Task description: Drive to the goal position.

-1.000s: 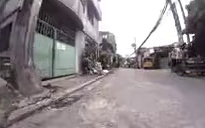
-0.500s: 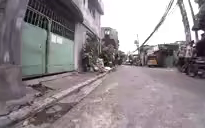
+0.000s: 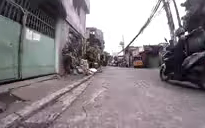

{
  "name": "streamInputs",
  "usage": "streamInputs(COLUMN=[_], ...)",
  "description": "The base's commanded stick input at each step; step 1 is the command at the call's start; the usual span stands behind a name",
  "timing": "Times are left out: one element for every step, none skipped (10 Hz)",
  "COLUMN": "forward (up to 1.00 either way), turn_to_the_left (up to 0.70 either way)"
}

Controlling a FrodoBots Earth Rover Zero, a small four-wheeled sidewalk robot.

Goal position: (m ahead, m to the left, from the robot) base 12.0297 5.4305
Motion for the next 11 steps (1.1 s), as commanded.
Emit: streamInputs(forward=[1.00, 1.00, 1.00, 1.00, 1.00, 1.00, 1.00, 1.00, 1.00, 1.00, 1.00], turn_to_the_left=[0.00, 0.00, 0.13, 0.27, 0.27, 0.22, 0.00, 0.00, 0.00, 0.00, 0.00])
